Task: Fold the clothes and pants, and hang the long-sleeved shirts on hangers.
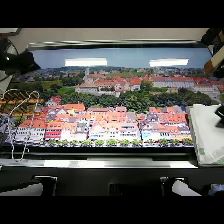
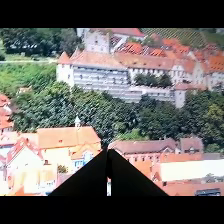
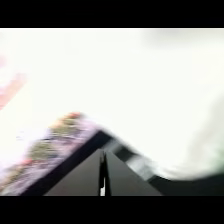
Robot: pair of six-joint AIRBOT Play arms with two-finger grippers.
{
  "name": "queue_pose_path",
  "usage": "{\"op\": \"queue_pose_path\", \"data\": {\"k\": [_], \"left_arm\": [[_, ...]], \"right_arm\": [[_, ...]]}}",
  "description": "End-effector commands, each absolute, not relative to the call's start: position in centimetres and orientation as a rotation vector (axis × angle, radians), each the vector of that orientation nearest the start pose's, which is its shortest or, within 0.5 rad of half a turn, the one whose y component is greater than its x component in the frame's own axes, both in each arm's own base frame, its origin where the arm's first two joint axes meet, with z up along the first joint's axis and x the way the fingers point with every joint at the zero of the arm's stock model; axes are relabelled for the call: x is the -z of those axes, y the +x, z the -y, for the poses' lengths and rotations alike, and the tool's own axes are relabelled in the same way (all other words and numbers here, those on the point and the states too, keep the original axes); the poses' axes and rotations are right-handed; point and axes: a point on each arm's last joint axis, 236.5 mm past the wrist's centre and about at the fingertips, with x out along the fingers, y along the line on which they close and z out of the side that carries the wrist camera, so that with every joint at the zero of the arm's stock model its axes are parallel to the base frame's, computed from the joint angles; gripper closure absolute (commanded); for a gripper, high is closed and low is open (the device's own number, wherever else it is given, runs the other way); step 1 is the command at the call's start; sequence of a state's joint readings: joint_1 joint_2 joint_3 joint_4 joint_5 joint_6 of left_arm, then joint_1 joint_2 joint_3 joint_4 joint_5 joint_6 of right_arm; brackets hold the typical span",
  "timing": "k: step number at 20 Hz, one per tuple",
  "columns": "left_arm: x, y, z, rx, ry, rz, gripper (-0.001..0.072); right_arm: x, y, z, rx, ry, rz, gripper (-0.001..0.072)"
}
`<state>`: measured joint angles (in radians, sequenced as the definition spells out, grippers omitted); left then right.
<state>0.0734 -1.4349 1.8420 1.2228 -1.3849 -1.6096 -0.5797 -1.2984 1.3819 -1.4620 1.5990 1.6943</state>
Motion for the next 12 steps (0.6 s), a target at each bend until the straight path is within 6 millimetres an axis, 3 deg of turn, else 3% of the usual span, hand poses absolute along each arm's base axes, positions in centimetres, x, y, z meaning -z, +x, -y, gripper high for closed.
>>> {"op": "queue_pose_path", "data": {"k": [1,3,5,8,12], "left_arm": [[-13.2,44.1,3.0,0.148,-0.228,-1.130,0.0692],[-9.5,41.6,2.5,0.136,-0.199,-1.243,0.0692],[-7.0,39.0,1.2,0.094,-0.158,-1.366,0.0692],[-6.0,37.2,0.3,0.063,-0.127,-1.450,0.0692],[-5.9,36.9,0.3,0.058,-0.131,-1.465,0.0691]], "right_arm": [[-9.4,36.5,4.8,-0.025,0.637,-1.258,0.0678],[-8.9,36.5,-0.6,-0.138,0.486,-1.325,0.0678],[-8.1,35.9,-4.1,-0.192,0.326,-1.373,0.0679],[-7.2,35.2,-6.1,-0.202,0.127,-1.403,0.0678],[-7.4,35.8,-7.2,-0.224,0.104,-1.372,0.0676]]}}
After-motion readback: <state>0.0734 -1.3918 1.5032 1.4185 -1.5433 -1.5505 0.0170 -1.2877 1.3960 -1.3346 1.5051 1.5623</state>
